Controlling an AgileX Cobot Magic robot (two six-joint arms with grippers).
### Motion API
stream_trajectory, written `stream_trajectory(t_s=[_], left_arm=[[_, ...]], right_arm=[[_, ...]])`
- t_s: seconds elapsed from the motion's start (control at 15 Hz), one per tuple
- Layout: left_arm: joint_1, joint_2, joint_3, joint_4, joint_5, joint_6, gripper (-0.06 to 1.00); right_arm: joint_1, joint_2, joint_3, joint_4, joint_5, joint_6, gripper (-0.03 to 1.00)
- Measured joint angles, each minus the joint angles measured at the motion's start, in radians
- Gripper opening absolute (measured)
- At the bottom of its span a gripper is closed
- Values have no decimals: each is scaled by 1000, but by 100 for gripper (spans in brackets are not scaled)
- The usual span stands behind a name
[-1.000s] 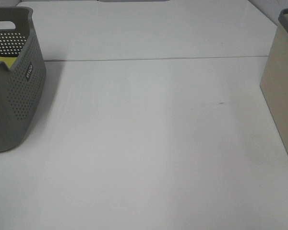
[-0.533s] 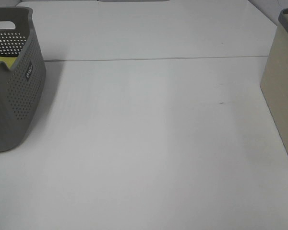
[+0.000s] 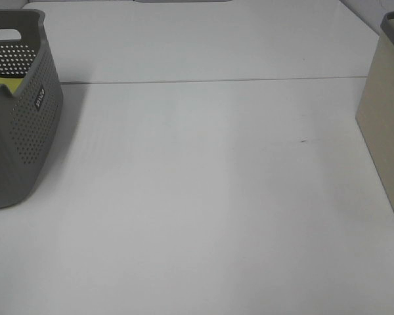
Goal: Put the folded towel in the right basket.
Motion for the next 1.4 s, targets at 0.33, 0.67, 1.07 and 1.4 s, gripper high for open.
stream_trajectory(t_s=[0.33,0.67,1.07,1.4], left_arm=[[0,0,0,0,0,0,99],[0,0,0,0,0,0,99],[0,0,0,0,0,0,99],[0,0,0,0,0,0,99]], right_arm=[[0,0,0,2,0,0,80],[0,0,0,3,0,1,80],[0,0,0,3,0,1,80],[0,0,0,3,0,1,80]])
